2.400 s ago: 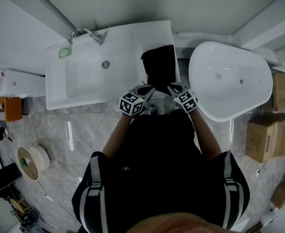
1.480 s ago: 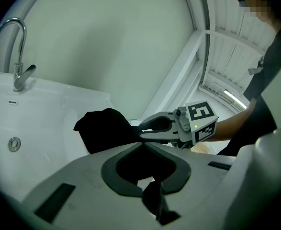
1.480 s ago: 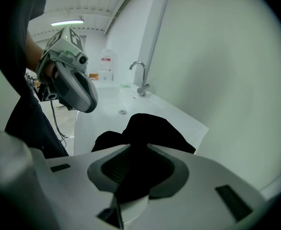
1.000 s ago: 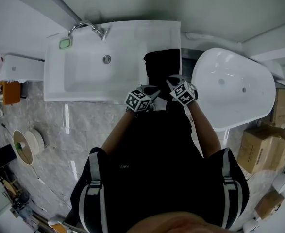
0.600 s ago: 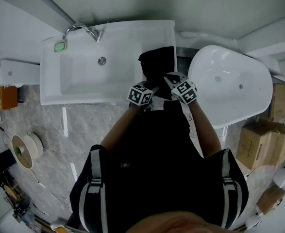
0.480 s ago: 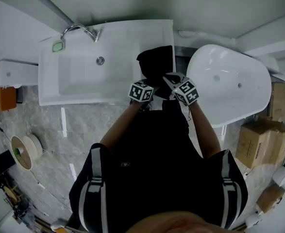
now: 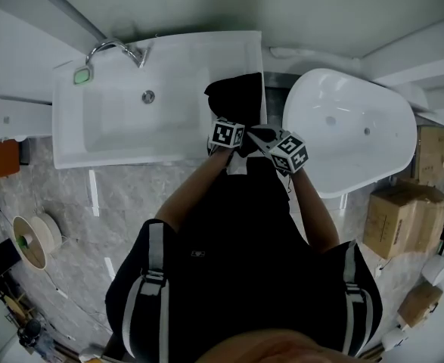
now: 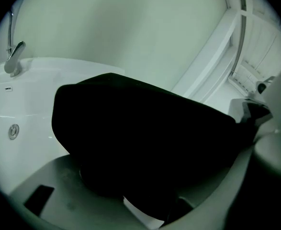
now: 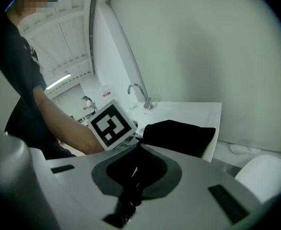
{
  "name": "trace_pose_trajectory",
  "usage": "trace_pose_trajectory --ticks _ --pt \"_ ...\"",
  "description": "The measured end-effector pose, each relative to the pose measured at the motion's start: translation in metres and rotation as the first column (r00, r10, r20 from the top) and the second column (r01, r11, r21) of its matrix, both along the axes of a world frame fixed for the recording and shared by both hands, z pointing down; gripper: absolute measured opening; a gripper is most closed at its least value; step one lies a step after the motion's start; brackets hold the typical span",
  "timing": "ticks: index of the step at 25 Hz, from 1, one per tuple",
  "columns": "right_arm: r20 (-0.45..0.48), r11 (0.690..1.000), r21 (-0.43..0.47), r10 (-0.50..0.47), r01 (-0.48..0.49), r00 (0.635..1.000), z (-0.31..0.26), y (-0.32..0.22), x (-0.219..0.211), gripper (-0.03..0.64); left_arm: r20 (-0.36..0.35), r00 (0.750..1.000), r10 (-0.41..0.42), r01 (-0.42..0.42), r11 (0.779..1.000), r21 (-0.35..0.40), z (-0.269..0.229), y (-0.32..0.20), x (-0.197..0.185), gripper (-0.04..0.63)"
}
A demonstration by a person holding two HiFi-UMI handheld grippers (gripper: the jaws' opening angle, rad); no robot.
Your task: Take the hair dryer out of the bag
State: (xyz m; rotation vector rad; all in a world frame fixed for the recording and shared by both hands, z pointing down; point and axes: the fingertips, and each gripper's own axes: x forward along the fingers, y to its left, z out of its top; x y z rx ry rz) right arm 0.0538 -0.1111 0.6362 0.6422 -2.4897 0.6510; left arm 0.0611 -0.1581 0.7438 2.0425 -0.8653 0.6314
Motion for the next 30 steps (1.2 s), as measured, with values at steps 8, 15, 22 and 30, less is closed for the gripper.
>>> trace_pose_trajectory --ticks 8,15,22,30 --pt "-0.055 0.998 -0.015 0.067 -0.068 0.996 0.019 -0.005 0.021 0.071 0.158 0.987 -0.012 0.005 0.999 0.045 0.010 -0.014 0.003 0.213" --pt "0.202 0.938 -0.226 0.308 -0.261 0.930 0.011 -0.027 0.046 0.071 0.186 0.983 -0.002 -0.007 0.999 0.044 0.017 -0.004 0.029 0.261" --pt "0.182 0.931 -0.258 0.310 -0.258 0.933 0.027 -0.022 0.053 0.071 0.237 0.965 -0.112 0.128 0.990 -0.056 0.040 -0.001 0.008 0.261" --pt "0.186 0.933 -0.275 0.287 -0.231 0.940 0.033 -0.018 0.050 0.071 0.196 0.978 -0.065 0.082 0.994 -0.078 0.045 -0.015 0.017 0.213"
